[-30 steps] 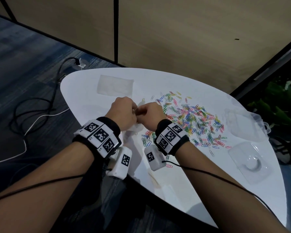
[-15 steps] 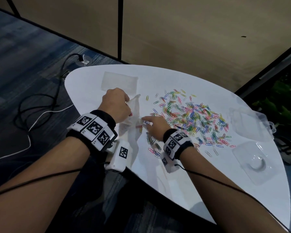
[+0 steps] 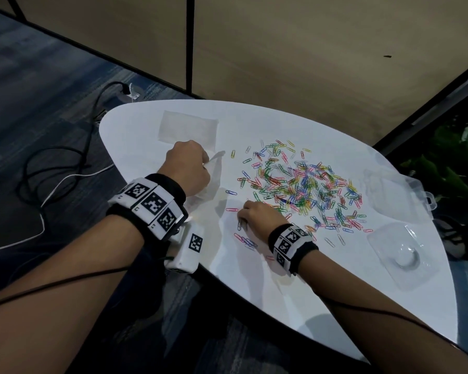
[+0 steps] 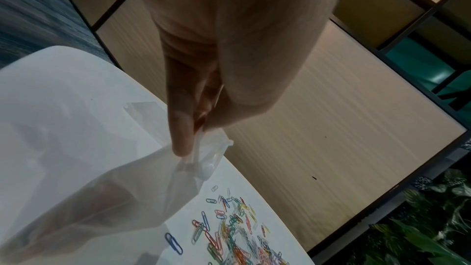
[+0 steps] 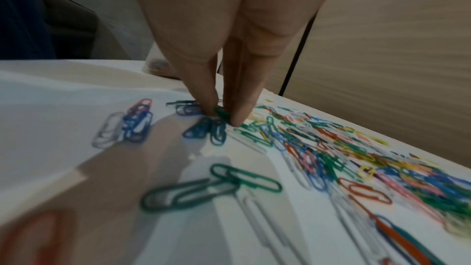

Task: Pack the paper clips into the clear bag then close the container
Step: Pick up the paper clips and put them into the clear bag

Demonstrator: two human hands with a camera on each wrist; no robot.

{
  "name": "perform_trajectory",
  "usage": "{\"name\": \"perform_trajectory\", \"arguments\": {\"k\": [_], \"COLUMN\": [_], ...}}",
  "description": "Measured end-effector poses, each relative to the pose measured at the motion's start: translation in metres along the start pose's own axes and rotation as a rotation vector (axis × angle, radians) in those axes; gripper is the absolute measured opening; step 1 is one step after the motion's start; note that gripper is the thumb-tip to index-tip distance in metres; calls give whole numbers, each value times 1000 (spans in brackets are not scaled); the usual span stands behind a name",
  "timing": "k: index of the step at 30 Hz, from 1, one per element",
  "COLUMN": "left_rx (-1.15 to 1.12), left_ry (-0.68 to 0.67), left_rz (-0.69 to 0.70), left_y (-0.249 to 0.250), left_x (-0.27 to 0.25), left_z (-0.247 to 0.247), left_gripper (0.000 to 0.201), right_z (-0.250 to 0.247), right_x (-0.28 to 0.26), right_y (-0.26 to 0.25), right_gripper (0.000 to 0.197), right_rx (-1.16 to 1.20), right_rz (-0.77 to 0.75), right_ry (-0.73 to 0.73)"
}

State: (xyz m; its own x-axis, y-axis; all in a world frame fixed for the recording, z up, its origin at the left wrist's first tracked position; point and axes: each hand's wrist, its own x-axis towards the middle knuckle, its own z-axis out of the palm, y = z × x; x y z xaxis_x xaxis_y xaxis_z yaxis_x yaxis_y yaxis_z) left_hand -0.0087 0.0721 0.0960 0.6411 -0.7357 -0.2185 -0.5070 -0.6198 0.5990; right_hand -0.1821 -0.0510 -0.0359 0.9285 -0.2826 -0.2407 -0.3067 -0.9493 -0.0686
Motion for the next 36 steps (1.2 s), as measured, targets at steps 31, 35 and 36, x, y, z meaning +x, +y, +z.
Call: {"name": "perform_trajectory", "arguments": {"k": [31, 35, 36], "left_rx": [-90, -102, -96], "left_ry": [126, 169, 168], "left_rz": [-26, -25, -26], "left_y": [-34, -40, -40], "left_x": [13, 12, 11], "left_z": [-24, -31, -31], "left_gripper": [30, 29, 30], "right_z": [-59, -18, -10], "right_x": [52, 59, 61], "right_y": [-17, -38, -43], "right_gripper": [33, 55, 60], "right_rx": [809, 149, 46], "right_rz": [360, 9, -47], "right_ry": [218, -79, -104]}}
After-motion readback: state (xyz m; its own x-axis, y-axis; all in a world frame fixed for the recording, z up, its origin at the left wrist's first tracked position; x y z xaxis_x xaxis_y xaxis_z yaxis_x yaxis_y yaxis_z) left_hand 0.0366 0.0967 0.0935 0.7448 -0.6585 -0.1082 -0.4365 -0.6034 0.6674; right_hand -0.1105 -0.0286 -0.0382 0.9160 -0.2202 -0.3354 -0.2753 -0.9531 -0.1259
